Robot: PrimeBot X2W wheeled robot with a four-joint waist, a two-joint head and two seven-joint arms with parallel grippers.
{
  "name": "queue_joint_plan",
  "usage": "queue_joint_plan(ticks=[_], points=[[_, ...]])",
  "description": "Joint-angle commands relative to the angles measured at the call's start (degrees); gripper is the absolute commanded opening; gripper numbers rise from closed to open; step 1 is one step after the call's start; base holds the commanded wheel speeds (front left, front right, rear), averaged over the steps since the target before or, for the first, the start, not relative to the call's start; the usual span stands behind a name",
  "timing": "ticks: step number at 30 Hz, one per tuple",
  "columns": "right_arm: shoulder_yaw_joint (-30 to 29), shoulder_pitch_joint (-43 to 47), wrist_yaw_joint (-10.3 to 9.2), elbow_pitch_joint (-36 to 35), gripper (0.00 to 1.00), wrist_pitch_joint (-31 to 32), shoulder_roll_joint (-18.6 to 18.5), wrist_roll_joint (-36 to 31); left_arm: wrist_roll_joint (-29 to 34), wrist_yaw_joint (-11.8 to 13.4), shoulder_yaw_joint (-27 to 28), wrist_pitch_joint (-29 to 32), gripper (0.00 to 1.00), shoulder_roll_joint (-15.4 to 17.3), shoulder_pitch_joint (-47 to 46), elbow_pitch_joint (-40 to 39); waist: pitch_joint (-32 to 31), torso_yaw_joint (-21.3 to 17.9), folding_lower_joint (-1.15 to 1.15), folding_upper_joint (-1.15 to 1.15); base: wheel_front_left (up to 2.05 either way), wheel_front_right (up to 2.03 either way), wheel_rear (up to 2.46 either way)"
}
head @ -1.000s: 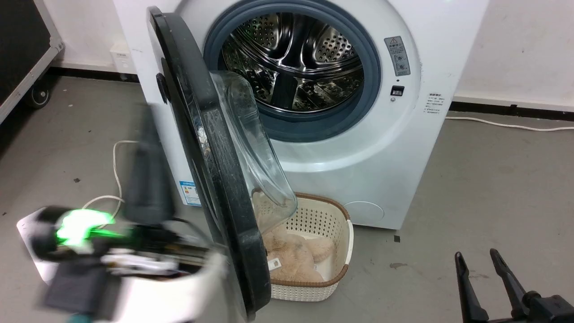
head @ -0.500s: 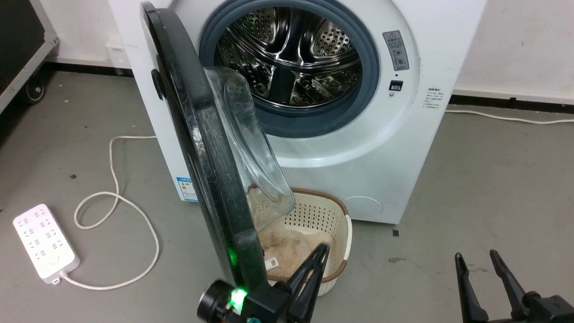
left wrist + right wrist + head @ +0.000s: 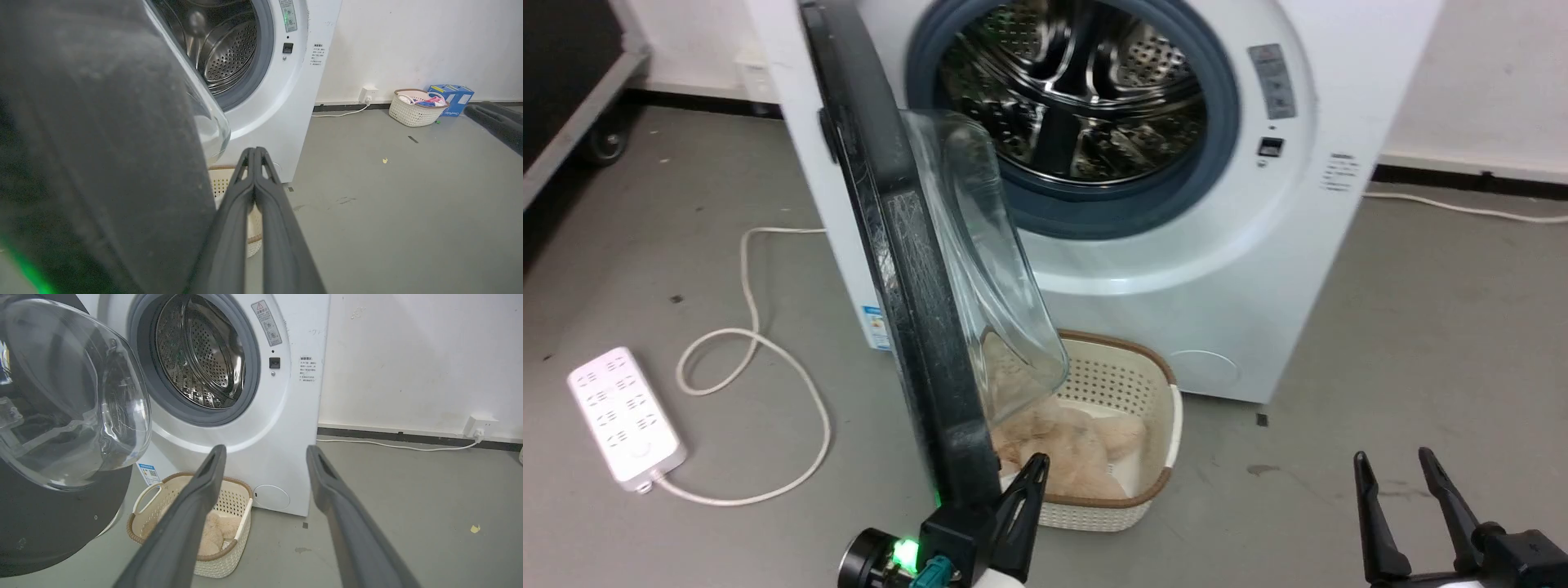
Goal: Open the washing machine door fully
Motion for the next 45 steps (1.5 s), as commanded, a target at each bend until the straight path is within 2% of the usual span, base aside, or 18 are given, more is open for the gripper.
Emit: queue_joint_plan(ticks=[1, 8, 9, 10, 11, 12, 13, 15, 22, 26, 33, 45], points=[[0.14, -0.29, 0.03, 0.06, 1.00, -0.25, 0.17, -0.03, -0.35, 0.48, 0.98, -0.43, 0.00, 0.94, 0.24, 0.34, -0.45, 1.52, 0.00, 0.00, 0.00, 0.00, 0.00], [0.26, 0.31, 0.03, -0.20, 1.00, -0.26, 0.17, 0.12, -1.11, 1.26, 2.17, -0.41, 0.00, 2.20, 1.52, -0.61, -0.68, 8.34, 0.00, 0.00, 0.00, 0.00, 0.00], [0.26, 0.31, 0.03, -0.20, 1.00, -0.26, 0.17, 0.12, -1.11, 1.26, 2.17, -0.41, 0.00, 2.20, 1.52, -0.61, -0.68, 8.34, 0.00, 0.00, 0.00, 0.00, 0.00], [0.11, 0.49, 0.03, -0.30, 1.00, -0.26, 0.17, 0.14, -1.15, 1.51, 2.51, -0.25, 0.00, 2.62, 1.61, -1.06, -0.41, 10.78, 0.00, 0.00, 0.00, 0.00, 0.00], [0.11, 0.49, 0.03, -0.30, 1.00, -0.26, 0.17, 0.14, -1.15, 1.51, 2.51, -0.25, 0.00, 2.62, 1.61, -1.06, -0.41, 10.78, 0.00, 0.00, 0.00, 0.00, 0.00], [-0.04, 0.41, 0.03, -0.48, 1.00, -0.26, 0.17, 0.03, -1.09, 1.55, 2.78, 0.04, 0.00, 3.24, 1.47, -1.49, 0.18, 13.08, 0.00, 0.00, 0.00, 0.00, 0.00], [-0.04, 0.41, 0.03, -0.48, 1.00, -0.26, 0.17, 0.03, -1.09, 1.55, 2.78, 0.04, 0.00, 3.24, 1.47, -1.49, 0.18, 13.08, 0.00, 0.00, 0.00, 0.00, 0.00], [0.24, -0.34, 0.03, -0.80, 1.00, -0.26, 0.17, -0.49, -1.36, 2.11, 4.43, 0.08, 0.00, 4.46, 0.93, -2.11, 1.39, 15.67, 0.00, 0.00, 0.00, 0.00, 0.00], [1.19, -2.04, 0.03, -2.26, 1.00, 0.46, 0.17, -2.59, -3.45, 2.99, 9.69, -0.36, 0.00, 7.19, -1.43, -2.20, 5.37, 18.91, 0.00, 0.00, 0.00, 0.00, 0.00], [1.50, -2.91, 0.03, -4.23, 1.00, 2.01, 0.17, -4.46, -5.26, 3.25, 13.76, -0.53, 0.00, 9.39, -4.19, -1.19, 8.85, 19.74, 0.00, 0.00, 0.00, 0.00, 0.00], [1.66, -4.33, 0.03, -7.68, 1.00, 4.33, -0.90, -6.56, -8.11, 1.84, 19.39, -0.93, 0.00, 13.98, -11.23, 3.45, 14.63, 18.60, 0.00, 0.00, 0.00, 0.00, 0.00], [0.55, -5.66, 0.03, -11.62, 1.00, 6.27, -2.95, -6.36, -12.81, -0.36, 28.40, -0.84, 0.00, 23.47, -23.59, 18.73, 20.70, 14.92, 0.00, 0.00, 0.00, 0.00, 0.00]])
